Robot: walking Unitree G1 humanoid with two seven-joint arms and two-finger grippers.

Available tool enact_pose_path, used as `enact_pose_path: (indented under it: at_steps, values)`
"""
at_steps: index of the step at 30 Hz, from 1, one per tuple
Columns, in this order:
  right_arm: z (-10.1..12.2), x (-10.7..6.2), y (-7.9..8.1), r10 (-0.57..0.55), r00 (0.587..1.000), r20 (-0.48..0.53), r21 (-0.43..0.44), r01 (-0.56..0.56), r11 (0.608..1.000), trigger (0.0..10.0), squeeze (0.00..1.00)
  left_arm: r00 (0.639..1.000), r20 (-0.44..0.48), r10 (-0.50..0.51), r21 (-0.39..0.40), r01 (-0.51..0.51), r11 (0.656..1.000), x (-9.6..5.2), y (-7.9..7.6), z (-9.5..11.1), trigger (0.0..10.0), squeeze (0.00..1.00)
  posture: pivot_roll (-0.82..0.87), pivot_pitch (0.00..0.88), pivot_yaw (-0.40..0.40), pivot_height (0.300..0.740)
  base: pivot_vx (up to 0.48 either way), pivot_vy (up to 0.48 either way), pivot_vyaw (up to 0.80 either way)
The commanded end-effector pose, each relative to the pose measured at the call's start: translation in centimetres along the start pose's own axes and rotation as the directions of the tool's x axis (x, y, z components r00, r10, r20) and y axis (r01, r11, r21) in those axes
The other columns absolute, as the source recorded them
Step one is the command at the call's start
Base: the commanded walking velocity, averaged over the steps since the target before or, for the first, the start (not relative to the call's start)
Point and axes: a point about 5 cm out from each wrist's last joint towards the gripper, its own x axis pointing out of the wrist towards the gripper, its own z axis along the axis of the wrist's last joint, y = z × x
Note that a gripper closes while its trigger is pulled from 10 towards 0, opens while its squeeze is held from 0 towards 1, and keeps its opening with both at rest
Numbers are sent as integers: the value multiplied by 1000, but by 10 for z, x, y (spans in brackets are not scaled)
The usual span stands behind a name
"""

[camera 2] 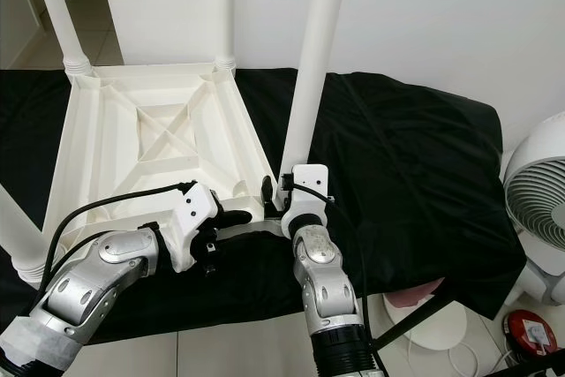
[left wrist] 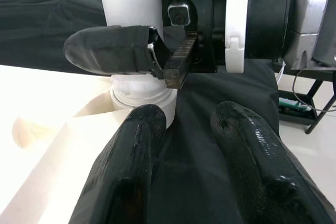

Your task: Building children table

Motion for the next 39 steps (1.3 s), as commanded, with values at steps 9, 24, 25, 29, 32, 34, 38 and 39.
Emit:
enact_pose_path:
  at_steps: [9, 24, 25, 29, 32, 34, 38, 39]
  values:
    - [-8, -14, -14, 120, 991, -51, -51, -122, 991, 10000, 0, 999, -13, -33, -1, 33, 999, 1, -8, -2, 10000, 0, 37, 55, -94, 740, 0, 0, 0]
    - [-1, -16, -37, 402, 914, -58, -180, -406, 896, 10000, 0, 999, -9, -37, 5, 37, 999, 2, -5, 0, 10000, 0, 33, 54, -83, 740, 0, 0, 0]
    - [-1, -16, -37, 402, 914, -58, -180, -406, 896, 10000, 0, 999, -9, -37, 5, 37, 999, 2, -5, 0, 10000, 0, 33, 54, -83, 740, 0, 0, 0]
    - [0, -7, -43, 474, 875, -100, -204, -484, 851, 10000, 0, 999, -13, -37, 6, 37, 999, 2, -4, 0, 10000, 0, 40, 50, -83, 740, 0, 0, 0]
    - [0, -3, -43, 500, 858, -116, -204, -513, 834, 10000, 0, 999, -14, -37, 7, 37, 999, 1, -4, 0, 10000, 0, 44, 48, -83, 740, 0, 0, 0]
    - [-2, 2, -42, 527, 840, -132, -210, -543, 813, 10000, 0, 999, -15, -35, 8, 35, 999, 1, -4, 0, 10000, 0, 49, 48, -86, 740, 0, 0, 0]
    - [-6, 9, -39, 556, 816, -157, -212, -578, 788, 8353, 0, 999, -14, -29, 9, 29, 1000, 1, -3, 0, 10000, 0, 51, 47, -87, 740, 0, 0, 0]
    - [-8, 13, -38, 569, 806, -163, -202, -592, 780, 1686, 0, 1000, -13, -26, 9, 26, 1000, 1, -3, 0, 10000, 0, 60, 44, -93, 740, 0, 0, 0]
